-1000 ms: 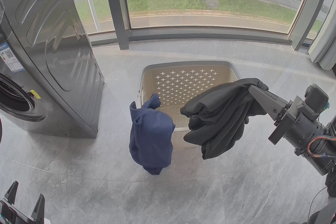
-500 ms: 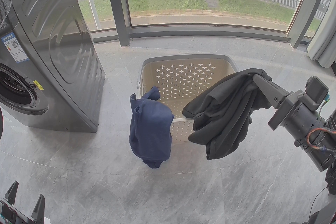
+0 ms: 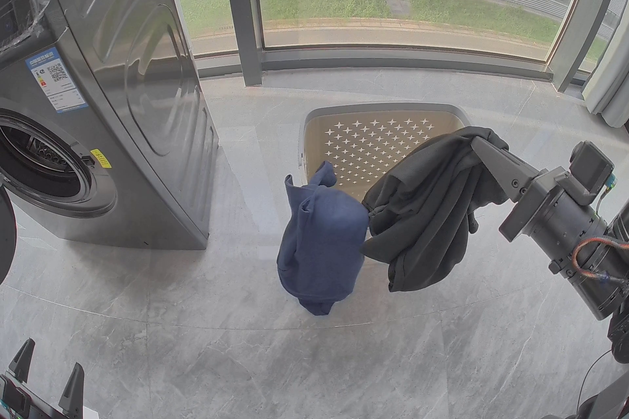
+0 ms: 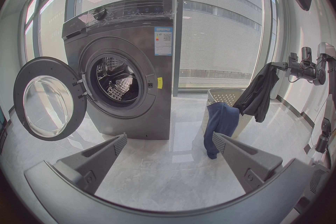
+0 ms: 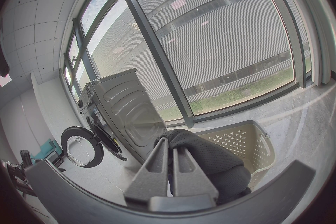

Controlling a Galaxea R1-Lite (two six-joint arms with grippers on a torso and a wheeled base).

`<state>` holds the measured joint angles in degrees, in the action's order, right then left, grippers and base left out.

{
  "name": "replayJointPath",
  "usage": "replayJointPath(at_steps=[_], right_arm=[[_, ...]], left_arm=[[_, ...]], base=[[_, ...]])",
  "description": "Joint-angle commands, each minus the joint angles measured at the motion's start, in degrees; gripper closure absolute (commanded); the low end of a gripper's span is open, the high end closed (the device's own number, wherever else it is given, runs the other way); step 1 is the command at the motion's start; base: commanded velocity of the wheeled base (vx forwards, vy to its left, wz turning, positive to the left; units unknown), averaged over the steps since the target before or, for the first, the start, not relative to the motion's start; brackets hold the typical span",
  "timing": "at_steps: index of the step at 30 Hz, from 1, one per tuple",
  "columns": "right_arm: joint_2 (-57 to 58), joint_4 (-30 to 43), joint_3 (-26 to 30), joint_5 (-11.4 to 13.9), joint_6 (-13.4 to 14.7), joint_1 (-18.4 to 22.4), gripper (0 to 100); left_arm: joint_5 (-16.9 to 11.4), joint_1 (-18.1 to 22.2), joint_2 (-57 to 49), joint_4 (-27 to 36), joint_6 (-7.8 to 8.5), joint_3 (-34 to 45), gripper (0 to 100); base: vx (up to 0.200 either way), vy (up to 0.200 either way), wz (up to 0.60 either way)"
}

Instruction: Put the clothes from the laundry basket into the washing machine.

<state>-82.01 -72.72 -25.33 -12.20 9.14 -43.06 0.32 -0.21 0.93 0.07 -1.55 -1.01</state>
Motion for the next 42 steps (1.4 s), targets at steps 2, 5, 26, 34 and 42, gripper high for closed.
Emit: replayJointPath(at_steps=[2,5,26,34,42], right_arm=[[-0.2,-0.1,-0.1,0.0,0.0,-0.2,100],[-0.2,-0.1,-0.1,0.0,0.0,-0.2,100],[-0.3,-0.8,-1.2,0.2,0.0,-0.2,100],[-0.5,-0.8,-1.1,0.2,0.1,-0.2,100],[-0.8,-0.8,-0.9,0.2,0.1,-0.2,100]], left_arm=[[0.0,0.0,-0.7,0.0,0.05,0.9,0],[0.0,0.0,-0.7,0.0,0.05,0.9,0],[0.0,-0.1,-0.6,0.0,0.05,0.9,0],[0.0,-0.1,-0.6,0.0,-0.03,0.9,0],[0.0,-0.1,-0.5,0.1,-0.12,0.9,0]], base=[[0.0,0.2,0.0],[0.0,0.2,0.0],[-0.038,0.105,0.0],[-0.2,0.0,0.0],[-0.075,0.0,0.0]])
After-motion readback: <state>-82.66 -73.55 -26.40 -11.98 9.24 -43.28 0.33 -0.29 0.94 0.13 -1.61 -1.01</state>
